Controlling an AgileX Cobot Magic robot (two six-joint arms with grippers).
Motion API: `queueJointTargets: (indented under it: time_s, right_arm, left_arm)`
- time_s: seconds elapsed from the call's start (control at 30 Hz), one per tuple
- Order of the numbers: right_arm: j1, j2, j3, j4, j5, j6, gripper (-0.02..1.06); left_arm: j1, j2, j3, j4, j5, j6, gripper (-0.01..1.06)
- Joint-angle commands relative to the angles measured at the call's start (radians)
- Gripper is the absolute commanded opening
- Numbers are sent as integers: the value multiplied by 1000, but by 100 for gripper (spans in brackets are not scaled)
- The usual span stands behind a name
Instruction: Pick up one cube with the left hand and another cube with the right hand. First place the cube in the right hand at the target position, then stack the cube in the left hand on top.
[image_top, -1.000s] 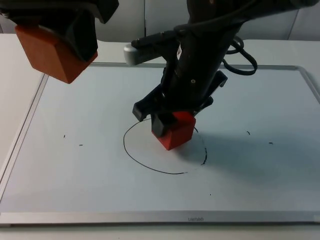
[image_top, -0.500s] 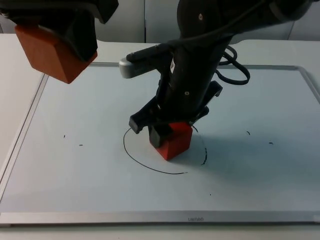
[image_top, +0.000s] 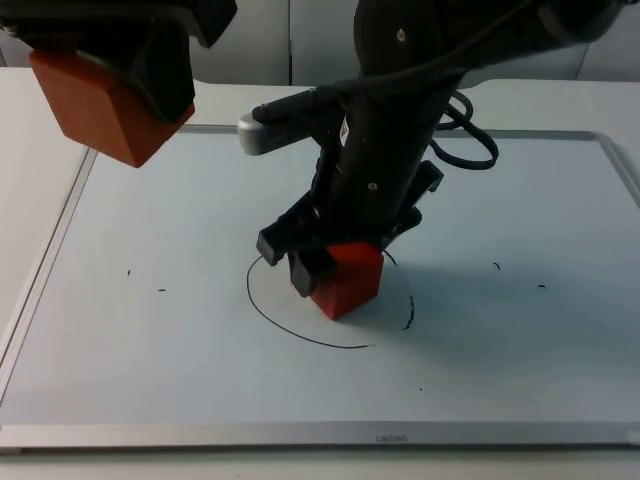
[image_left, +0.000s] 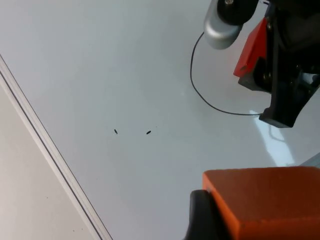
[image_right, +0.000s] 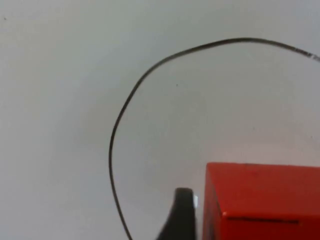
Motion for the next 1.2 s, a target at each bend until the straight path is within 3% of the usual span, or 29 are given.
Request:
queueJointTargets:
  time_s: [0.0,0.37,0.87,1.03,1.17]
  right_arm:
    - [5,-38,-6,-6,-17,15,84]
    - [2,-180,-23,-6,25,20,85]
    - [-37,-729,-19,-90,87,-18,85]
    - [-37,-937,87,-98,74,-51,85]
    - [-37,-1173,301,-115,62,-53,85]
  left_arm:
    - [-8,-11,-6,-2,2,0,0]
    - [-8,-11,-6,-2,2,0,0]
    - [-8,98,-6,-129,-90,128,0]
    - [-8,176,-33,-145,-119,151,0]
    - [-45,273,-147,-159,-117,184,0]
